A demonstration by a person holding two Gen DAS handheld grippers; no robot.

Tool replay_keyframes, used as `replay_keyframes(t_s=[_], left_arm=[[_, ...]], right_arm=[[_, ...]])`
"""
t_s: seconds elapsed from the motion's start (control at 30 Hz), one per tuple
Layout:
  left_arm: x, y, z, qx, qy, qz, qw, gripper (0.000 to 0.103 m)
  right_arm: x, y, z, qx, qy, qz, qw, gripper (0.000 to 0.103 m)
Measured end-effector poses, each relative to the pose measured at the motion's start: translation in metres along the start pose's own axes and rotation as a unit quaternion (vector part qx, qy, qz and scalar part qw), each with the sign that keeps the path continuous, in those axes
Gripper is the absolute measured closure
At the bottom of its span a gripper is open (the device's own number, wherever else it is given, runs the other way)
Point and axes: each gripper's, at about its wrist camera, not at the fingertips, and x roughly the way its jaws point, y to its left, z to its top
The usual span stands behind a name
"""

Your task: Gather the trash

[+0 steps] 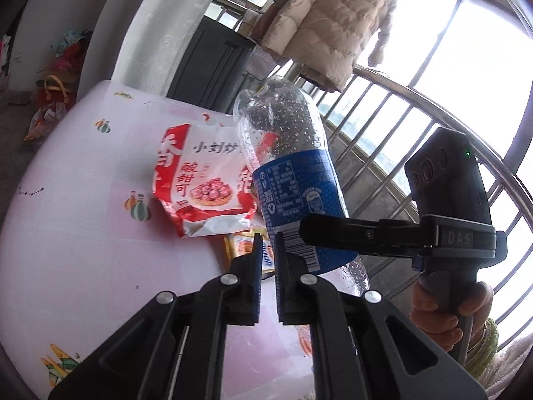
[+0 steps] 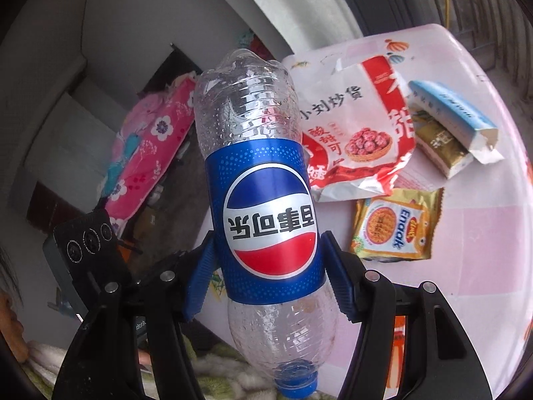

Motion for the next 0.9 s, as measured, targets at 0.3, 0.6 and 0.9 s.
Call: replay_keyframes(t_s=[0.3,0.6,0.9], left_arm=[[0.050,-0.046,-0.017,0.032,0.052,-0.045,0.9971,0.096],[0.089,0.002,-0.036,-0.020,0.101,0.033,0.9941,0.095],[0.101,0.047,-0.029,-0.088,0.107,0.052,0.9890,0.073]], right_arm=[[-0.048,-0.062,-0.025,0.074,-0.067,-0.033,0.994,0.045],[-0.038,-0.129,-0.028,0.151,-0.048,-0.056,0.986,0.045],[-0.005,-0.149,-0.022,0.171,-0.008,-0.042,0.984,0.044]])
